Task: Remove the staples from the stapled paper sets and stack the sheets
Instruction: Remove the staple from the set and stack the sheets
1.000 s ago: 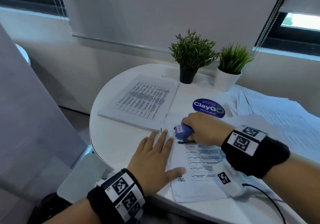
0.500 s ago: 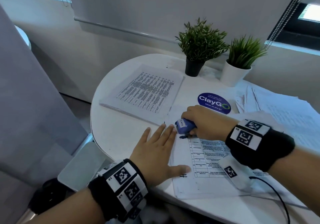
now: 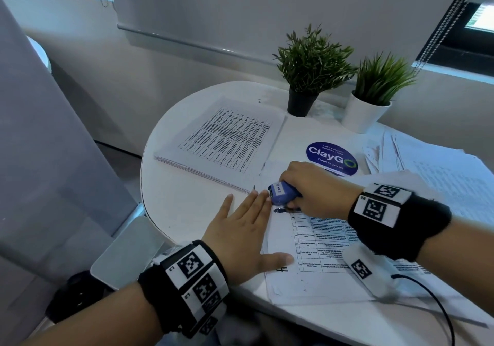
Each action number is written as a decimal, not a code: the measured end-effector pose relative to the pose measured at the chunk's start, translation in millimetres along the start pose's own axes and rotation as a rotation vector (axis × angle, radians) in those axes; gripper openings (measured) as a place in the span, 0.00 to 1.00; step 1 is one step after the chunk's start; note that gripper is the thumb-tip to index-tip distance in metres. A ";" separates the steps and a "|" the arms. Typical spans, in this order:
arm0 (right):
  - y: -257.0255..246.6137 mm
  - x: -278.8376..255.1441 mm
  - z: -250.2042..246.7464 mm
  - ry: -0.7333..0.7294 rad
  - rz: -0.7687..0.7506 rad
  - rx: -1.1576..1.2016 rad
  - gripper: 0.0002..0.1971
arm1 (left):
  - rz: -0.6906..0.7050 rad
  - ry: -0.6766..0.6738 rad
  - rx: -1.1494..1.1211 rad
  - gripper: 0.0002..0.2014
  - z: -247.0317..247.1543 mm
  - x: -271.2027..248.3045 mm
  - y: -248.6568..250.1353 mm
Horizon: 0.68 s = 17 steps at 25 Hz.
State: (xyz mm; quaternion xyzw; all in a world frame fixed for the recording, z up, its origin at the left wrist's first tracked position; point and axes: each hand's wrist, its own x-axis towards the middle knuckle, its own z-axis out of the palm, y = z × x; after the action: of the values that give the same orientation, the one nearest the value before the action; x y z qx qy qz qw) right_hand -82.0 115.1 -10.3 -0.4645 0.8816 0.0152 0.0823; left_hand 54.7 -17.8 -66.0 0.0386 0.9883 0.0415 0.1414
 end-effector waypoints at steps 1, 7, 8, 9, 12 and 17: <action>0.2 -0.7 0.9 0.013 -0.015 -0.011 0.10 | -0.001 0.000 0.001 0.54 0.2 0.4 0.0; 5.1 -9.1 2.2 0.053 -0.110 -0.104 0.11 | -0.004 0.008 -0.008 0.55 0.5 1.0 0.3; 3.7 -6.4 0.0 0.023 -0.106 -0.113 0.13 | -0.002 0.012 -0.008 0.55 0.6 1.0 -0.2; 2.0 -2.6 -2.9 -0.024 -0.090 -0.123 0.15 | 0.000 0.014 -0.007 0.55 0.4 1.0 -0.5; -1.9 8.2 -10.5 -0.164 -0.027 -0.102 0.18 | 0.004 0.003 -0.005 0.54 -1.0 0.1 -0.7; 0.4 7.4 -4.2 -0.137 -0.048 -0.066 0.19 | 0.011 0.012 -0.019 0.54 -0.8 -0.3 -1.0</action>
State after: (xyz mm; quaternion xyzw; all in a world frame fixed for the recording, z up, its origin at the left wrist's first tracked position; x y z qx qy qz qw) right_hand -87.0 108.9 -7.4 -0.4857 0.8616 0.0741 0.1276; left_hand 54.7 -18.9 -65.2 0.0423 0.9885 0.0519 0.1357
